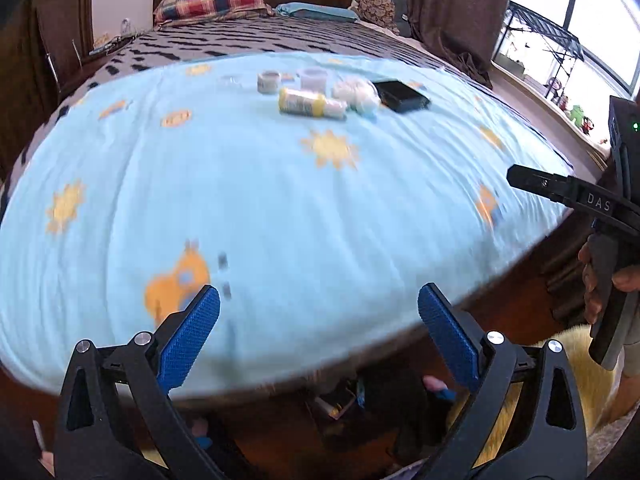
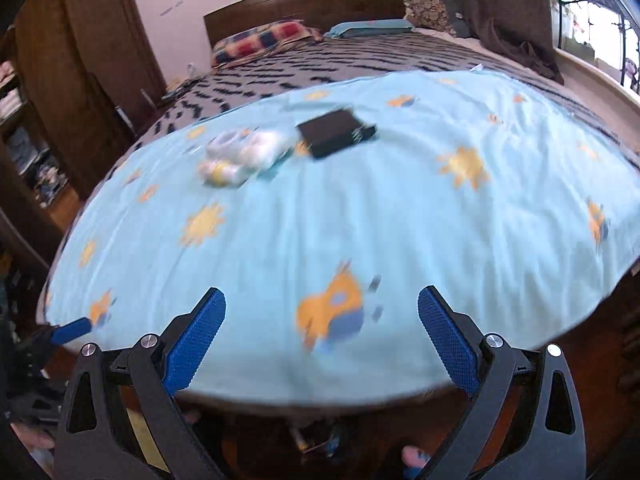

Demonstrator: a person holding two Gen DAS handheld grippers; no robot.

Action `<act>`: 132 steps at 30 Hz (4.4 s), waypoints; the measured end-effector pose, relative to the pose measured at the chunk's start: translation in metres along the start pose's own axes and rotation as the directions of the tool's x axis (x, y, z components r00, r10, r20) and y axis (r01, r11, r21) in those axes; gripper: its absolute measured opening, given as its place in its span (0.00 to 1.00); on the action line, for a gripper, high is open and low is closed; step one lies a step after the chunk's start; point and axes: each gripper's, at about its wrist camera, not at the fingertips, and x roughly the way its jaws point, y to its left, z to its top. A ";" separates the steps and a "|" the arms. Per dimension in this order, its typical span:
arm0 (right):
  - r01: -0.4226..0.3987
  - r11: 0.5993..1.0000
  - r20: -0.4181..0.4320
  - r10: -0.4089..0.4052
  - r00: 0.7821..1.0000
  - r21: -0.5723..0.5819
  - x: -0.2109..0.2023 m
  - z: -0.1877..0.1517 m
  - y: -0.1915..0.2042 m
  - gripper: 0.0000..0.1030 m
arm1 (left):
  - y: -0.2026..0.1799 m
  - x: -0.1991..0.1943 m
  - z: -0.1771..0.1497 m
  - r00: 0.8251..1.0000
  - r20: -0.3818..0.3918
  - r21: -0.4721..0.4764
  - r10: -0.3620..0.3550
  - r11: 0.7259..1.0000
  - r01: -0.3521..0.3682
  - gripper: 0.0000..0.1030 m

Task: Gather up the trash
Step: 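Raise both tools back over the bed items, then grasp the black box with right tool while left tool grasps yellow bottle, then carry the black box and yellow bottle down to the bin with both tools, then open both tools over the bin to drop the box and bottle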

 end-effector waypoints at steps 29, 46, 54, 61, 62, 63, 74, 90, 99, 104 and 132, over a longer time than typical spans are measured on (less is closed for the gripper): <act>0.071 0.985 -0.126 -0.091 0.988 -0.157 0.169 0.131 0.022 0.95 | 0.002 0.139 0.144 0.997 -0.072 0.086 0.037 0.996 -0.030 0.92; 0.088 0.965 -0.120 -0.121 0.985 -0.248 0.193 0.124 0.030 0.86 | 0.003 0.165 0.166 0.999 -0.049 0.098 0.000 0.995 0.005 0.78; 0.078 0.965 -0.138 -0.116 0.984 -0.252 0.173 0.113 0.027 0.72 | 0.001 0.149 0.149 0.999 -0.049 0.113 0.013 0.994 -0.007 0.78; 0.045 0.969 -0.128 -0.077 0.989 -0.242 0.126 0.082 0.030 0.72 | -0.005 0.110 0.111 0.999 -0.040 0.110 -0.010 0.994 0.014 0.78; 0.042 0.970 -0.121 -0.073 0.990 -0.241 0.119 0.079 0.032 0.72 | -0.007 0.101 0.104 0.999 -0.035 0.108 -0.013 0.994 0.017 0.78; 0.038 0.970 -0.111 -0.066 0.992 -0.240 0.108 0.074 0.034 0.72 | -0.008 0.092 0.098 0.999 -0.028 0.107 -0.015 0.994 0.018 0.78; 0.010 0.965 -0.001 -0.011 1.000 -0.261 -0.003 0.014 0.059 0.72 | -0.034 -0.002 0.040 0.997 0.074 0.114 -0.036 0.993 0.027 0.78; -0.086 0.980 -0.086 0.071 0.994 -0.179 -0.034 -0.118 0.055 0.72 | -0.051 -0.021 -0.077 0.999 0.038 0.123 -0.028 0.992 0.023 0.78; -0.093 0.992 -0.213 0.074 0.974 -0.084 0.002 -0.186 0.044 0.72 | -0.035 0.027 -0.138 0.994 -0.105 0.029 -0.034 0.999 0.038 0.78; -0.056 0.998 -0.280 0.053 0.959 -0.005 0.040 -0.211 0.034 0.72 | -0.030 0.055 -0.157 0.986 -0.166 0.008 -0.020 1.000 0.022 0.78; -0.059 0.993 -0.356 0.090 0.930 0.099 0.100 -0.223 0.032 0.85 | -0.020 0.124 -0.182 0.952 -0.305 -0.013 -0.036 0.999 0.034 0.92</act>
